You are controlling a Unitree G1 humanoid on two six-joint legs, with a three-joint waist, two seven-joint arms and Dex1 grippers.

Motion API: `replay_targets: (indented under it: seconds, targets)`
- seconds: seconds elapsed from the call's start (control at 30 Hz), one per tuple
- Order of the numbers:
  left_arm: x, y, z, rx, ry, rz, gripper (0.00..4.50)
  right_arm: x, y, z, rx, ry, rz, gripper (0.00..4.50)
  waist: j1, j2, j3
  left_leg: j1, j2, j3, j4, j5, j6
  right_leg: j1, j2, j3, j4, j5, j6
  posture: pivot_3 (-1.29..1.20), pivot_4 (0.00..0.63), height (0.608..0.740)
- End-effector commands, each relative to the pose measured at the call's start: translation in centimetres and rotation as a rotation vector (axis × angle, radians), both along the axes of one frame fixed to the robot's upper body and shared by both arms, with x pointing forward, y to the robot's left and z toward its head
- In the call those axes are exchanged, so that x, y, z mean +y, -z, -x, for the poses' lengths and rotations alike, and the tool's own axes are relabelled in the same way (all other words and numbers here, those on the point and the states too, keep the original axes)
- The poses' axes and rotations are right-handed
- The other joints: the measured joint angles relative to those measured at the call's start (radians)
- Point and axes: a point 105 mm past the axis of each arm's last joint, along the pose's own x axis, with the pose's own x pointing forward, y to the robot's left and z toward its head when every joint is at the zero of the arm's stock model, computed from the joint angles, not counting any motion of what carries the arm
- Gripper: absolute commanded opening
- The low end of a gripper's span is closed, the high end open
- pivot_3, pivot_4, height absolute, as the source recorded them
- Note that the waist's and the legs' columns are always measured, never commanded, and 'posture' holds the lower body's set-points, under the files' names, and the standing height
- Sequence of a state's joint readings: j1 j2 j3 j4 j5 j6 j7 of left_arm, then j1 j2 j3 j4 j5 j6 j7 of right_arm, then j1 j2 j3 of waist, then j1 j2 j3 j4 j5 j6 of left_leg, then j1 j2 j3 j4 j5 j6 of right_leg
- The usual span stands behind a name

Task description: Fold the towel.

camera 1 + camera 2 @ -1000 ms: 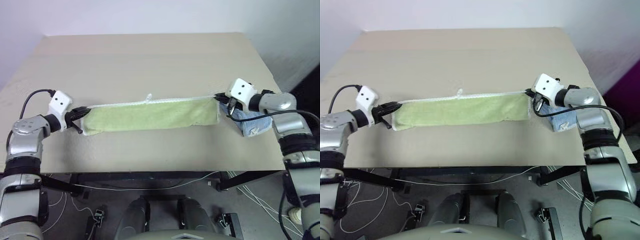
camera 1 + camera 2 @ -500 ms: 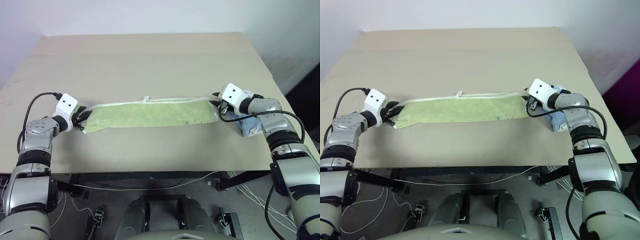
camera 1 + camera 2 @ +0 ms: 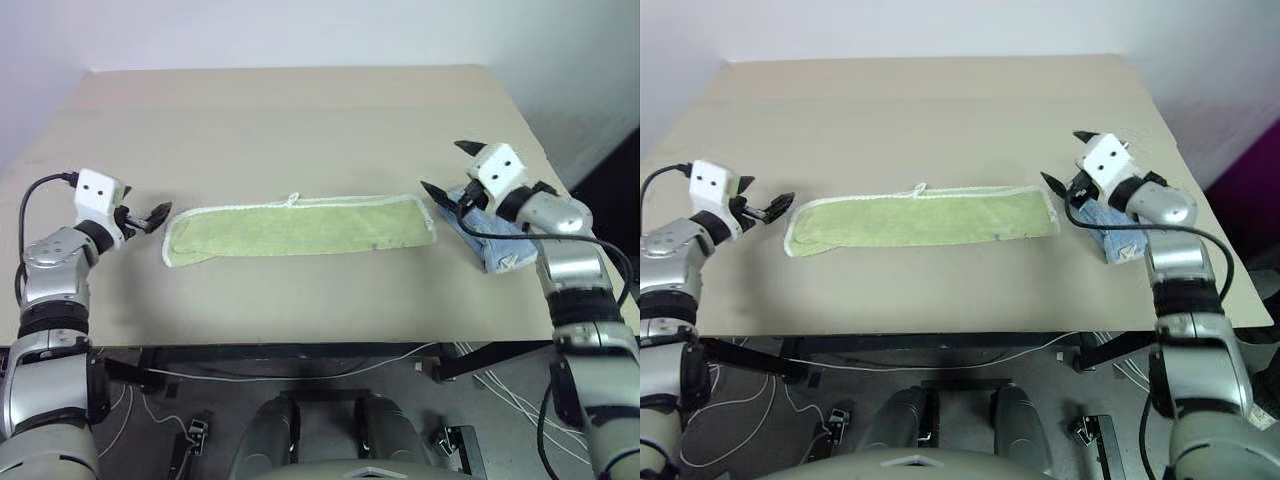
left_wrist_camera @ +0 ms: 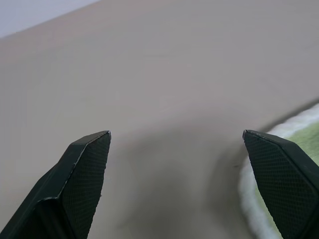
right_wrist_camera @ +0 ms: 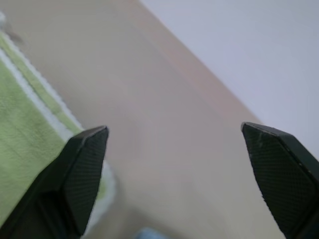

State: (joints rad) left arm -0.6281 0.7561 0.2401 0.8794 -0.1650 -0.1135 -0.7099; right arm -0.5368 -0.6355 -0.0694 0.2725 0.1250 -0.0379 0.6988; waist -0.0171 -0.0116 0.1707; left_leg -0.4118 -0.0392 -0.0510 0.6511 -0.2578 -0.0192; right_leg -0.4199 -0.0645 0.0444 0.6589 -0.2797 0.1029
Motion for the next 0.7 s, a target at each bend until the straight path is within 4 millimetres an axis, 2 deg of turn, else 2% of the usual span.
replay_targets:
  seconds: [0.03,0.13,0.27,0.4,0.53,0.63,0.7]
  targets:
    - [1.7,-1.0,1.3,-0.039,-0.052,-0.017,4.46,1.6,-0.6,2.6,0.084,-0.009,-0.236,4.47,-0.001,0.0,0.0,0.0,0.0,0.0,0.0,0.0,0.0,0.0,0.0,0.0,0.001,0.0,0.0,0.0,0.15,0.74]
    - [0.8,-1.4,2.0,-0.078,0.005,-0.046,4.46,2.4,0.7,4.5,0.232,0.023,-0.452,4.47,0.002,0.0,0.0,0.0,0.0,0.001,0.001,0.0,0.0,-0.002,0.0,0.001,0.003,0.0,0.0,0.0,0.15,0.74]
    - [-4.2,-2.6,3.9,-0.135,0.282,-0.006,4.46,2.9,2.7,6.2,0.465,0.068,-0.78,4.47,0.009,-0.002,-0.001,0.0,0.0,0.0,0.001,0.0,0.0,-0.001,-0.003,0.002,0.003,0.0,0.0,0.0,0.15,0.74]
    - [-8.8,-0.8,6.1,-0.031,0.527,-0.018,4.46,2.4,4.6,7.5,0.636,0.112,-1.033,4.47,0.006,-0.002,-0.002,0.0,0.0,-0.001,-0.001,0.0,0.0,0.001,-0.005,0.001,-0.004,0.0,0.0,0.0,0.15,0.74]
    - [-11.3,0.7,7.2,0.03,0.619,-0.036,4.46,1.8,6.0,8.1,0.732,0.185,-1.147,4.47,0.002,-0.001,-0.002,0.001,0.0,-0.001,-0.002,0.0,0.0,0.001,-0.004,0.002,-0.004,0.0,0.0,0.0,0.15,0.74]
    - [-13.2,2.0,7.7,0.058,0.679,-0.034,4.46,2.1,6.8,8.0,0.795,0.229,-1.216,4.47,0.001,-0.001,-0.003,0.001,0.0,-0.001,-0.002,0.0,0.0,0.001,-0.003,0.002,-0.004,0.0,0.0,0.0,0.15,0.74]
    - [-13.8,2.3,7.8,0.067,0.699,-0.024,4.46,2.3,6.9,7.7,0.814,0.242,-1.25,4.47,0.001,-0.001,-0.003,0.001,0.0,-0.001,-0.002,0.0,0.0,0.001,-0.003,0.002,-0.004,0.0,0.0,0.0,0.15,0.74]
